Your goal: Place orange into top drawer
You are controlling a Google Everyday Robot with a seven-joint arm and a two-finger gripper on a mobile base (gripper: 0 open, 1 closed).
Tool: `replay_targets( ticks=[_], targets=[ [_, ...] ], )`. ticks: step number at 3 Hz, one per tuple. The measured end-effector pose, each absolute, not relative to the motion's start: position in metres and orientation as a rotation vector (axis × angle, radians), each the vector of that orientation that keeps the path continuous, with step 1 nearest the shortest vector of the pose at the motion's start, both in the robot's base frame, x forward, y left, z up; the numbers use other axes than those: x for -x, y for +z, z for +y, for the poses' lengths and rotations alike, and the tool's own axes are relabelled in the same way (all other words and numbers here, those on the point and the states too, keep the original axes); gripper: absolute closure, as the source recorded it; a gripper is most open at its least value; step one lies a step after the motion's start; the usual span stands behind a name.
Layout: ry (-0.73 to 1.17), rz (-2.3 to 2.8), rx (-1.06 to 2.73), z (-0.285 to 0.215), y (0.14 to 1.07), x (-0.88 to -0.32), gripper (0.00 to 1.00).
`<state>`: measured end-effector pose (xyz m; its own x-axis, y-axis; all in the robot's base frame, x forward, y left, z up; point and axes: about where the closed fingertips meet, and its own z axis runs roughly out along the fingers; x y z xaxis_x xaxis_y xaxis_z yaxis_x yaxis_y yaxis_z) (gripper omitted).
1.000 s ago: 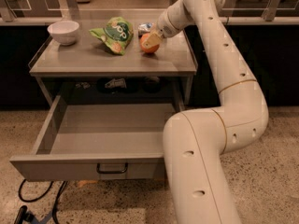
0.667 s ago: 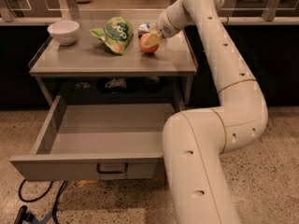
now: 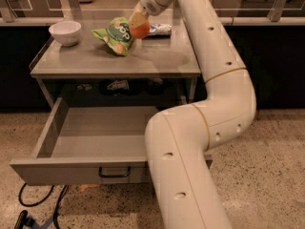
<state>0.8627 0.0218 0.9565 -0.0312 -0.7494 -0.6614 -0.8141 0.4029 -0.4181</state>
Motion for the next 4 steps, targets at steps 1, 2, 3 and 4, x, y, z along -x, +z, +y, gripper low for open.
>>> replay_targets(
  ticks=[1, 2, 3, 4],
  targets=[
    [0.092, 1.935, 1.373, 0.040, 0.918, -0.847, 1.00],
    [0.076, 2.017, 1.377, 0.047, 0.885, -0.842, 0.81],
    [0.076, 2.017, 1.377, 0.047, 0.885, -0.842, 0.58],
    [0.076, 2.017, 1.377, 0.047, 0.885, -0.842, 0.34]
  ],
)
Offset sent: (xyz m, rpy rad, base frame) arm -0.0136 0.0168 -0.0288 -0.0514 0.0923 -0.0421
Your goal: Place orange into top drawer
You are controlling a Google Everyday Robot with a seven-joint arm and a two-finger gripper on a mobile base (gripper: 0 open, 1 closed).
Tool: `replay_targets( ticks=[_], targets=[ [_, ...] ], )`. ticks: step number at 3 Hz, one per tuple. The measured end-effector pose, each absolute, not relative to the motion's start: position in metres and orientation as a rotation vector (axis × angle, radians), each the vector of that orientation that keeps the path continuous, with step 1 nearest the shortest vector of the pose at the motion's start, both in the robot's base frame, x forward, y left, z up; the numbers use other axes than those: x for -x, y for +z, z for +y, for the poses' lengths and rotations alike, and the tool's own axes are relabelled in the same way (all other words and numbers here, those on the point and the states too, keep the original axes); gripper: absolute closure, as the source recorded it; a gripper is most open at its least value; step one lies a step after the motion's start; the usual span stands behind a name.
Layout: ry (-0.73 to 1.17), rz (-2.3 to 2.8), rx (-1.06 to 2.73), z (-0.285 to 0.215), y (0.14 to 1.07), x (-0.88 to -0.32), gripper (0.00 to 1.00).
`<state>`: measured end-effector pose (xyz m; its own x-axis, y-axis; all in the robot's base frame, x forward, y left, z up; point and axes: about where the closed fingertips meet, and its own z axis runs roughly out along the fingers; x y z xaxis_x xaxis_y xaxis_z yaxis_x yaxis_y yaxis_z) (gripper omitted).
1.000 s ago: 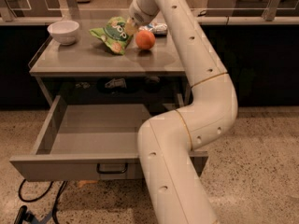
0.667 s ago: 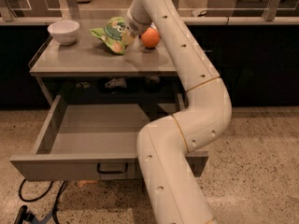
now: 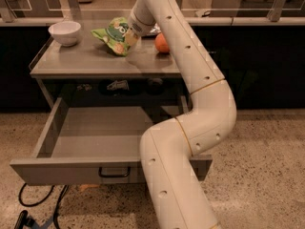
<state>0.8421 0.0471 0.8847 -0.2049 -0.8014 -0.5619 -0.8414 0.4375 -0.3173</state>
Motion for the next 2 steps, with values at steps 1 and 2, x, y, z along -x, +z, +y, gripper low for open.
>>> replay_targets(
  ticks=[1, 2],
  targets=[
    [0.076, 2.017, 1.377, 0.0471, 0.8847, -0.8421, 0.11],
    [0.076, 2.017, 1.377, 0.0471, 0.8847, -0.8421, 0.00]
  ],
)
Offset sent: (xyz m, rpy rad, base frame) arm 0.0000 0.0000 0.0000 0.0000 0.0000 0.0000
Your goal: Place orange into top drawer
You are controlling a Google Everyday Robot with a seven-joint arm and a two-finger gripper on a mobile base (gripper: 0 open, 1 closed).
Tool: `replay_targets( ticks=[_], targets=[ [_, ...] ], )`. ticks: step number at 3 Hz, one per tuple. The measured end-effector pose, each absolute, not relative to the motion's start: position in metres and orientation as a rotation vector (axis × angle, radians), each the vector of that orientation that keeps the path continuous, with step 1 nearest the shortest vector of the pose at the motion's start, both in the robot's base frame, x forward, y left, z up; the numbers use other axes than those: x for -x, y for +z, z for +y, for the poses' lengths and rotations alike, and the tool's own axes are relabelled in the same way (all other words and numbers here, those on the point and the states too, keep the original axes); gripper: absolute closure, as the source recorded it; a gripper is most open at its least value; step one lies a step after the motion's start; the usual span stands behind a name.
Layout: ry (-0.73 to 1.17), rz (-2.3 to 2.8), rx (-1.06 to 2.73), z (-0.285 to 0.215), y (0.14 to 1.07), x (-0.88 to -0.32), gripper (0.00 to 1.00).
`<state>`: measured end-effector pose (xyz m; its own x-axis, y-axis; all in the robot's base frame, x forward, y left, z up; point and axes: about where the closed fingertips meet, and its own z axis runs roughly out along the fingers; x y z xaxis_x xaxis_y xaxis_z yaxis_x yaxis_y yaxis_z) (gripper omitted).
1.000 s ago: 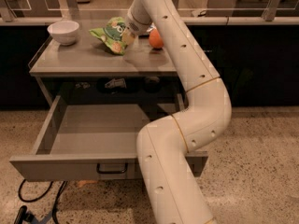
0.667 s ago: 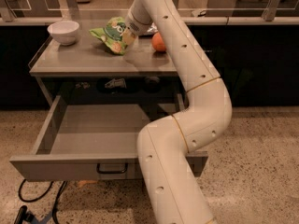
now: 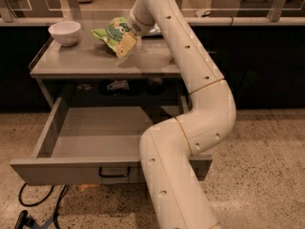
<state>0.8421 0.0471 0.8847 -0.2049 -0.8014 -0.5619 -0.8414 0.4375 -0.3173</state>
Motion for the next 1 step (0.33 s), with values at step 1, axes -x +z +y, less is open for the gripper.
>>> replay_targets(
  ticks=[1],
  targets=[
    [0.076, 2.017, 1.377, 0.0471, 0.8847, -0.8421, 0.00]
  ],
)
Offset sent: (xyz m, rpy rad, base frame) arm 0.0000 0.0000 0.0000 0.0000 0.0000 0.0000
